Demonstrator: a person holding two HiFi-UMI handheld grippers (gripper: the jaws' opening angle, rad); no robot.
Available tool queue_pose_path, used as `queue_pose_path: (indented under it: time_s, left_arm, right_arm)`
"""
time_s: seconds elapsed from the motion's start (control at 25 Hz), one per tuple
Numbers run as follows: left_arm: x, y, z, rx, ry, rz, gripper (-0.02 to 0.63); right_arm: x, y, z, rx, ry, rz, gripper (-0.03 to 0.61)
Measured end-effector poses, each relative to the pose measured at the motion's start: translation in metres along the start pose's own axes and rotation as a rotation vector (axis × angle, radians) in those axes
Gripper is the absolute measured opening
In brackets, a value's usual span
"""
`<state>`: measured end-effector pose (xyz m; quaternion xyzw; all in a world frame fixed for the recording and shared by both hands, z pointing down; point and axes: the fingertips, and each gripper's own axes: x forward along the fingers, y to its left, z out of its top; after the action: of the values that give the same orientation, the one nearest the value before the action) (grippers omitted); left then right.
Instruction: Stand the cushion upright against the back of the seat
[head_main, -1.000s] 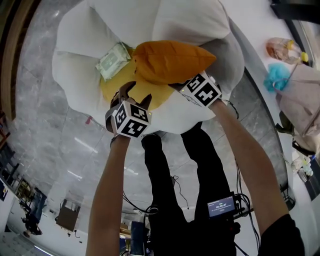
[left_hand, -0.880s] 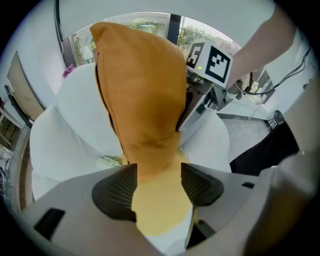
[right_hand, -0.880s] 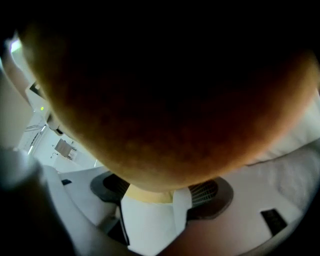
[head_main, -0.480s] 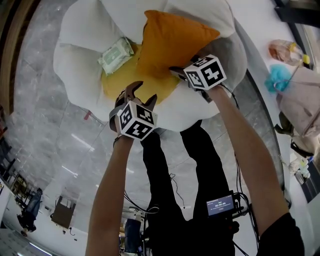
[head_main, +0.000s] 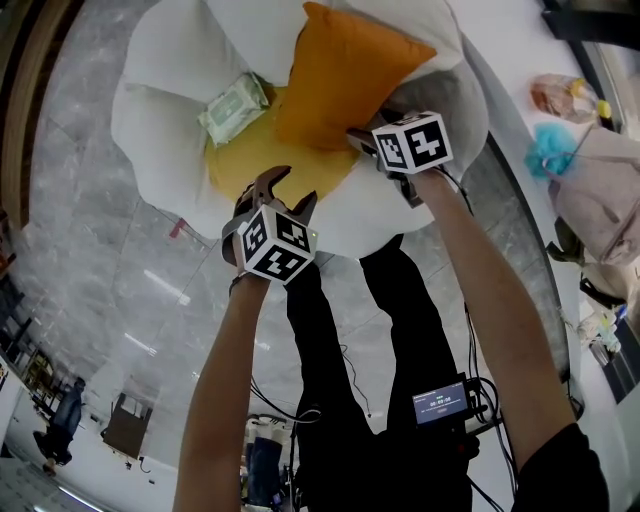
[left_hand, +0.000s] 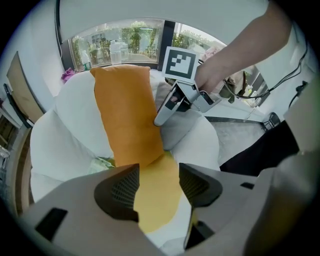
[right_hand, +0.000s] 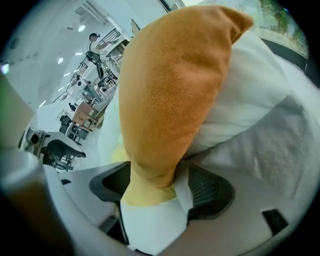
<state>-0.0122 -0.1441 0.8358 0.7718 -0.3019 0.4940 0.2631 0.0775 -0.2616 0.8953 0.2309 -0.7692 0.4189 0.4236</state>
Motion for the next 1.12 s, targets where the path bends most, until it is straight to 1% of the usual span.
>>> queue_pose_path:
  time_s: [0.12, 0.24, 0.36, 0.48, 0.64, 0.84, 0.92, 1.04, 1.12]
  left_arm:
    - [-0.014, -0.003, 0.003, 0.000, -0.004, 0.007, 0.262]
    - [-0.031, -0.007, 0.010, -0.025, -0.021, 0.012, 0.249]
    - [-0.053, -0.013, 0.019, -0.047, -0.040, 0.011, 0.249]
    - [-0.083, -0.020, 0.030, -0.039, -0.063, 0.011, 0.247]
    - [-0.123, -0.031, 0.043, -0.065, -0.118, 0.025, 0.222]
    - [-0.180, -0.060, 0.048, -0.093, -0.175, 0.033, 0.173]
    - [-0.206, -0.068, 0.048, -0.127, -0.207, 0.015, 0.161]
    - [-0.244, -0.080, 0.050, -0.182, -0.260, -0.043, 0.148]
    - [-0.270, -0.083, 0.052, -0.187, -0.303, -0.049, 0.115]
  right_arm:
    - [-0.014, 0.011, -0.010, -0.011, 0.029, 0.009, 0.360]
    - [-0.036, 0.028, -0.014, -0.054, 0.034, 0.022, 0.360]
    - [-0.061, 0.051, -0.019, -0.097, 0.028, 0.043, 0.360]
    - [-0.090, 0.080, -0.023, -0.152, 0.015, 0.050, 0.360]
    - [-0.130, 0.119, -0.028, -0.214, -0.018, 0.047, 0.360]
    - [-0.186, 0.173, -0.033, -0.267, -0.064, 0.031, 0.360]
    - [-0.210, 0.196, -0.028, -0.271, -0.100, 0.019, 0.360]
    - [-0.246, 0.230, -0.016, -0.300, -0.162, -0.011, 0.360]
    - [-0.269, 0.251, -0.008, -0.327, -0.197, -0.027, 0.359]
